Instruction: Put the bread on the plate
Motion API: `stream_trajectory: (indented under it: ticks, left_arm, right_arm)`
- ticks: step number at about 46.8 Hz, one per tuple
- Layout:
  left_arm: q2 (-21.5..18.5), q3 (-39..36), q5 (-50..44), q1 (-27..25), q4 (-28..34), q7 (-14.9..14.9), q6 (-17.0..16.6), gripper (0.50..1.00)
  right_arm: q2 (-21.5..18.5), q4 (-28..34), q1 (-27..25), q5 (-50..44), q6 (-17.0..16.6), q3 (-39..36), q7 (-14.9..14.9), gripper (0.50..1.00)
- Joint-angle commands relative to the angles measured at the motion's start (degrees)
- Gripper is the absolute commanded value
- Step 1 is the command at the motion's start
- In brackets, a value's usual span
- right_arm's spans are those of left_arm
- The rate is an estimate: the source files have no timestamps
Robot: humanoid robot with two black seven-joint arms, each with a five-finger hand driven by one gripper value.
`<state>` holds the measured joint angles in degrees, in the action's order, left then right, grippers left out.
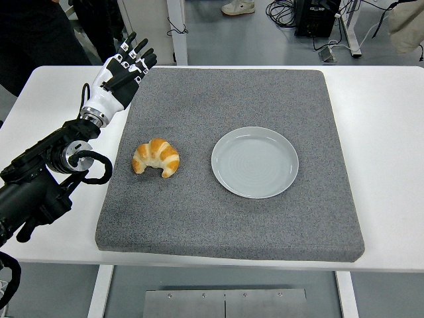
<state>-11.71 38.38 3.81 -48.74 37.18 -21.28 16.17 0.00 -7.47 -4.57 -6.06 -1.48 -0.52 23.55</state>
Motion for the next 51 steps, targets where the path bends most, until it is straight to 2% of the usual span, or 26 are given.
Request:
stream_trajectory:
  ticks: [1, 12, 19, 26, 37, 45, 51]
  left_arm:
    - [0.5, -0.1, -0.2, -0.1, 0.0, 0.2, -0.3, 0.966]
    - [0.7, -0.1, -0.1, -0.4, 0.0, 0.6, -1.0, 0.965]
    - [0.8, -0.3, 0.3, -1.3, 0.1, 0.3, -2.9, 0.963]
    - [0.5, -1.6, 0.3, -1.3, 0.7, 0.7, -2.7, 0.961]
    - [-1.2, -2.7, 0.3, -1.3, 5.7, 1.1, -3.2, 0.958]
    - [-4.8, -2.7, 0.3, -1.3, 11.4, 4.8, -5.9, 0.937]
    - [-8.7, -2.8, 0.4, -1.4, 18.1, 8.4, -8.6, 0.915]
  right_arm:
    - [0.0, 0.0, 0.0, 0.0, 0.0, -0.2, 0.0, 1.000]
    - [0.0, -0.1, 0.0, 0.0, -0.2, 0.1, 0.0, 1.000]
    - [0.0, -0.1, -0.1, 0.0, -0.2, 0.1, 0.0, 1.000]
    - [0.0, -0.1, -0.1, 0.0, -0.2, 0.1, 0.0, 1.000]
    - [0.0, 0.0, -0.1, 0.0, -0.2, 0.2, 0.0, 1.000]
    - [0.0, 0.0, -0.2, 0.0, -0.2, 0.2, 0.0, 1.000]
    - [0.0, 0.0, -0.1, 0.0, -0.2, 0.2, 0.0, 1.000]
